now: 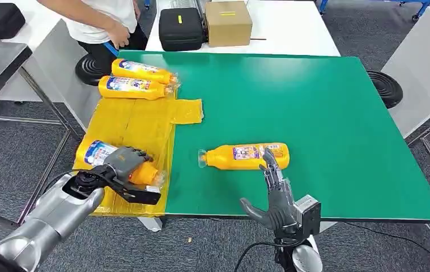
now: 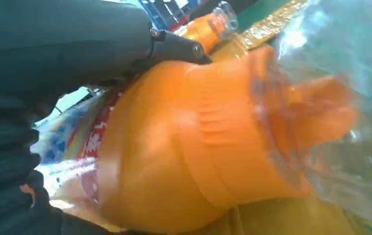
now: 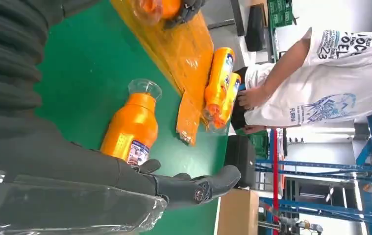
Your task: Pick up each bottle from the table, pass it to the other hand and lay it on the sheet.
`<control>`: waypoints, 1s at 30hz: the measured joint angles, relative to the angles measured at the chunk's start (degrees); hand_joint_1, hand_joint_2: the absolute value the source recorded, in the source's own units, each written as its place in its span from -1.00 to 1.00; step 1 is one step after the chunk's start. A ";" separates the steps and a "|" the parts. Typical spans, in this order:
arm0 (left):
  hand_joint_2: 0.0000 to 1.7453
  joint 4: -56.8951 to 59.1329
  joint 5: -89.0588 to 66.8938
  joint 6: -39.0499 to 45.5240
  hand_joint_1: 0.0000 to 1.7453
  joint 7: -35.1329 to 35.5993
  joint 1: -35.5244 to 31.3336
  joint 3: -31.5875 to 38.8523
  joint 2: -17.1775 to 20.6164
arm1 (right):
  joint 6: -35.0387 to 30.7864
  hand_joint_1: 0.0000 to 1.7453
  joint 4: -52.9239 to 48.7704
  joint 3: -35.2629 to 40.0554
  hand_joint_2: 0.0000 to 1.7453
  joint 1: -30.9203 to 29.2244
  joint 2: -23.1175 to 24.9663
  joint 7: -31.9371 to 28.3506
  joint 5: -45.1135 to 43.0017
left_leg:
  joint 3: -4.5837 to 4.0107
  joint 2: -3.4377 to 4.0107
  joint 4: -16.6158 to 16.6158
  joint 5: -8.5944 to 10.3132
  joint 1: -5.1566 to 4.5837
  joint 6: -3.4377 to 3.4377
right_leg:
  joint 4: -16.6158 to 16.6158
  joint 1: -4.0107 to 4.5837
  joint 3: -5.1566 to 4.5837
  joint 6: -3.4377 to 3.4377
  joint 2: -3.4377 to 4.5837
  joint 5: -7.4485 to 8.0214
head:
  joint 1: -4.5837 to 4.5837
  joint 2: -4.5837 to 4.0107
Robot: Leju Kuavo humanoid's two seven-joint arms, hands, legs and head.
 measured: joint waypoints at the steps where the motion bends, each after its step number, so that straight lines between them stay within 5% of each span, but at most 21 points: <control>1: 1.00 0.39 0.28 -0.68 -1.00 -0.44 -0.39 -0.33 0.00 | 0.00 -1.00 0.04 -0.02 1.00 0.00 0.00 0.00 0.00 | 0.00 0.01 0.00 0.00 0.00 0.00 | 0.00 0.00 0.00 0.00 0.01 0.00 | 0.00 0.00; 14: 1.00 7.37 5.38 -8.02 -1.00 -7.69 -6.55 -6.34 -0.52 | 0.20 -1.00 1.97 -0.07 1.00 -0.71 0.00 -0.02 0.04 | 0.00 0.03 0.00 -0.01 0.01 0.00 | 0.01 0.01 0.01 0.00 0.01 0.00 | 0.04 0.00; 30: 1.00 9.42 7.28 -8.00 -1.00 -8.68 -7.93 -8.50 -0.42 | 0.17 -1.00 3.34 -0.07 1.00 -0.71 0.00 -0.20 0.15 | 0.00 0.02 -0.01 -0.01 0.01 -0.01 | 0.01 0.01 0.01 0.00 0.01 0.00 | 0.00 0.00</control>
